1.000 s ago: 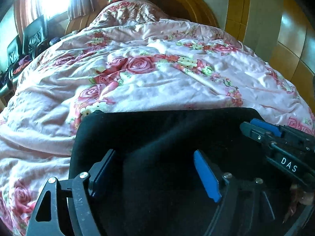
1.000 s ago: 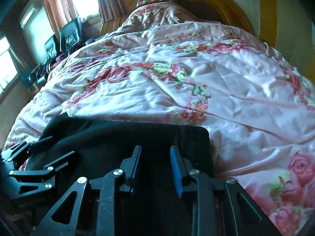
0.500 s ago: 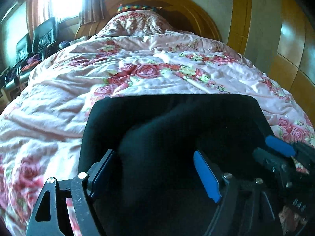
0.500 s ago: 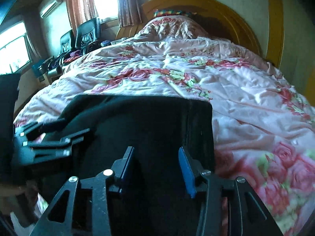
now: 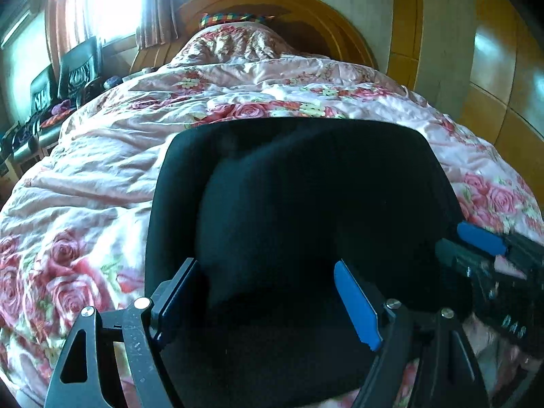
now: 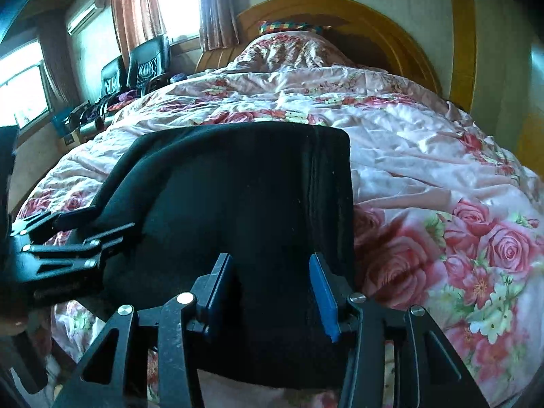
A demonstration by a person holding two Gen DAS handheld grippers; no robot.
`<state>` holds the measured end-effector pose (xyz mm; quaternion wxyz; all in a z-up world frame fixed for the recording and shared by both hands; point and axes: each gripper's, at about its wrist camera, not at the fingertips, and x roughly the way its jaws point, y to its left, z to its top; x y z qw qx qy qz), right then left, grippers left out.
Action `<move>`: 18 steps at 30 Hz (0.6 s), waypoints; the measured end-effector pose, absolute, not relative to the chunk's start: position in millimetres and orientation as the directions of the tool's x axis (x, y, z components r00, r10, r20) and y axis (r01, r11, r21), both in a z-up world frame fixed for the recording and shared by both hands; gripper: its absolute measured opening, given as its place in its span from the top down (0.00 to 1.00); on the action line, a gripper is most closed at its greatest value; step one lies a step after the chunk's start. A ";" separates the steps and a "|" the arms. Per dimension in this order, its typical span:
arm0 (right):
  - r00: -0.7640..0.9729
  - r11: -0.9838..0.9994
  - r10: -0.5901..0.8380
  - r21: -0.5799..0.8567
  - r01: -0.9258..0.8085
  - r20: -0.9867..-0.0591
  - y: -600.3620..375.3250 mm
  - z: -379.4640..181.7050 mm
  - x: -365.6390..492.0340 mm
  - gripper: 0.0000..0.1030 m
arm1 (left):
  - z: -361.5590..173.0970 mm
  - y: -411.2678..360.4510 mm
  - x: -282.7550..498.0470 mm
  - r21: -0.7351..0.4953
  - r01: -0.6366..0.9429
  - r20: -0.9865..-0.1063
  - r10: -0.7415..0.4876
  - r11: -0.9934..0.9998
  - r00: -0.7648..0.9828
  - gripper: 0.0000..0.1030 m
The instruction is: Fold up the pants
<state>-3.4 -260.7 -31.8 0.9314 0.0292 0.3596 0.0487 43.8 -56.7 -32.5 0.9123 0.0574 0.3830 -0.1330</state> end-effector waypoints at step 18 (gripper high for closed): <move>0.735 0.993 0.115 0.099 -0.065 -0.669 -259.6 -29.2 -10.2 0.50 | -29.3 -38.5 8.6 -0.023 0.299 -0.715 -0.225 0.954 0.662 0.21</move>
